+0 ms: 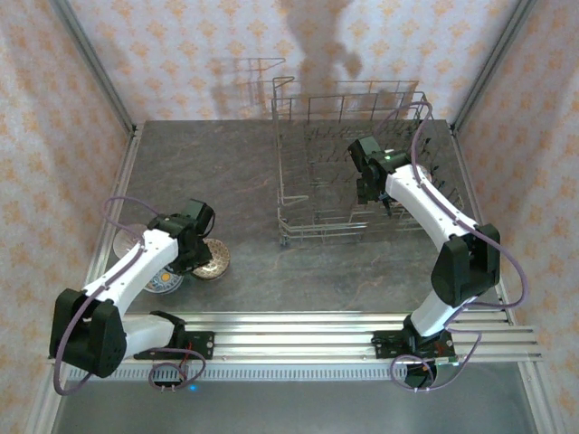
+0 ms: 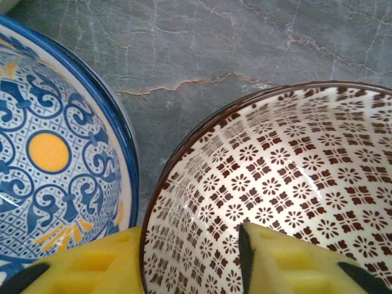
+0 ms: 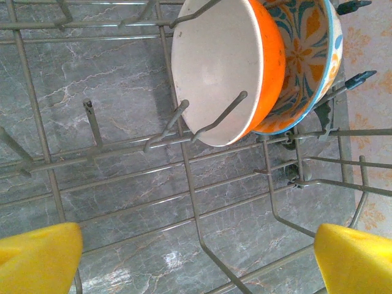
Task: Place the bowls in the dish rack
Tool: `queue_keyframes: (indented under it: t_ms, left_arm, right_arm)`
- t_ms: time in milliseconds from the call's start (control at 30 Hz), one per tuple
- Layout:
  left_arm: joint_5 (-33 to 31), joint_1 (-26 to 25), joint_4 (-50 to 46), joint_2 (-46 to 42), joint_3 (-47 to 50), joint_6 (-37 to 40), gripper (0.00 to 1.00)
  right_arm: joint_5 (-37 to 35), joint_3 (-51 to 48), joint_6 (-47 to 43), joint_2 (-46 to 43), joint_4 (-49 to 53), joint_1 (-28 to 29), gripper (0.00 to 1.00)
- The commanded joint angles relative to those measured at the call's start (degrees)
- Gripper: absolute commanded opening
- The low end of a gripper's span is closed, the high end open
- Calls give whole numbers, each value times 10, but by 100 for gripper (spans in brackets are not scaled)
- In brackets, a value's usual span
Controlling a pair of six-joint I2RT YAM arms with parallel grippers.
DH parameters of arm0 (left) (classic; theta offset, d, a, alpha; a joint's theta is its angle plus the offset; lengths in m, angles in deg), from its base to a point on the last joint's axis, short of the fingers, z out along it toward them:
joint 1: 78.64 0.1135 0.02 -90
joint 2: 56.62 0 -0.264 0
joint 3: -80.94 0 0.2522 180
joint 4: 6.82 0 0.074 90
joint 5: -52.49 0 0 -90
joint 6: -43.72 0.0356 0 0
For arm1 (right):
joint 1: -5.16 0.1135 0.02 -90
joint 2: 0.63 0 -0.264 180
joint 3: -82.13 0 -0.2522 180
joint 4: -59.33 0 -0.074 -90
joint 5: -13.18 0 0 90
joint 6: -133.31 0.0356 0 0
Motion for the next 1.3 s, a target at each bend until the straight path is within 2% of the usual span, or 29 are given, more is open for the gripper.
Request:
queue_keyframes:
  t_ms: [0,300,433,933,1267]
  left_arm:
    - [3,4,13,3,1,3,28]
    - [16,4,15,7,-14,24,11]
    - [22,4,13,0,-29,39,0]
    - [27,4,-2,-50,-64,65,0]
    - [55,3,6,-85,-74,72,0]
  right_arm:
    - [-13,6,3,11,0,3,96]
    - [-12,16,4,21,1,3,96]
    - [-11,20,5,20,3,3,96]
    - [23,46,6,11,9,3,96]
    - [60,96,9,27,18,8,94]
